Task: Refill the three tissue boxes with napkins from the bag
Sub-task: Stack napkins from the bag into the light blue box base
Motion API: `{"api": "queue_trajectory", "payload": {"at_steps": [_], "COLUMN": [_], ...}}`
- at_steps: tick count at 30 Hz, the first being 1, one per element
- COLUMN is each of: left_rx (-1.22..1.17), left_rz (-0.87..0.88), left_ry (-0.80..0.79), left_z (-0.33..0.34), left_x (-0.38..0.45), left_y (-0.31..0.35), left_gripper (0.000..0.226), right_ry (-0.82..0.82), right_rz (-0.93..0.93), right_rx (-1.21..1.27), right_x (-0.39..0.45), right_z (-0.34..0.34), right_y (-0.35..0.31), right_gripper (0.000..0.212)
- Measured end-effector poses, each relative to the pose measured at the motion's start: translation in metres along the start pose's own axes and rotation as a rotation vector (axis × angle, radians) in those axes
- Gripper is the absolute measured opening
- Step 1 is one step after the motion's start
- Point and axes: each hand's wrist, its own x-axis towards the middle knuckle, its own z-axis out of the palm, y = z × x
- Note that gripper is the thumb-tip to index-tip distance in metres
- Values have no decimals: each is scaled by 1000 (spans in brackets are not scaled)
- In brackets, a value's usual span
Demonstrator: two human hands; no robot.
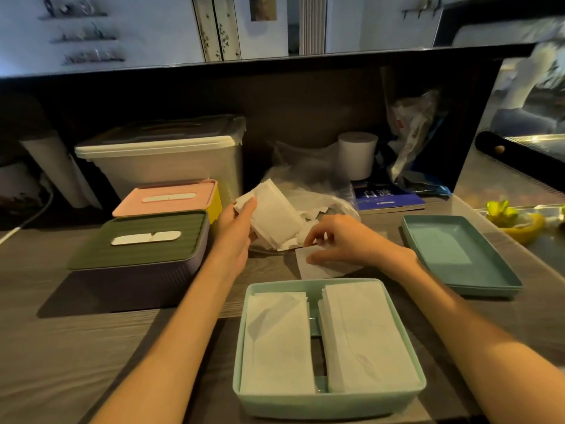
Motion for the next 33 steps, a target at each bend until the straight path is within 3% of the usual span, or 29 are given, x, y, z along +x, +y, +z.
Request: {"api": "queue_trajectory", "payload": {"at_steps": [2,6,10,14,17,20,21,26,29,31,33], "left_rx": [5,230,284,285,142,13,-19,-28,-171,-322,-388], "left_rz": [5,182,197,113,5,-124,-157,-190,-228,-259,-251], "left_ry": [39,32,-161,-193,-173,-204,-235,-332,-233,-247,-203], "left_z": [0,-2,8,18,23,24,24,25,18,12,6], "left_x": [0,-3,-14,-22,-29,-33,-34,-40,-32,-27,-21], "left_y": [0,1,4,2,4,5,5,-4,1,9,12], "left_gripper": [19,23,20,33,38,76,80,53,38,29,26], "right_ry": [-1,1,285,521,486,484,481,440,531,483,328], "right_rz": [-56,-148,-43,159,216,220,227,255,161,44,-38], "right_rx": [111,596,850,811,847,891,942,1104,945,521,182], "right_x": [-5,-16,-11,-3,0,1,2,4,7,8,9], "right_z": [-9,-28,-23,-5,0,-1,0,7,11,15,22], "right_y": [-3,-19,-30,-29,-28,-29,-30,-28,-17,-5,2], "right_gripper": [18,17,18,20,19,22,24,31,19,15,31]}}
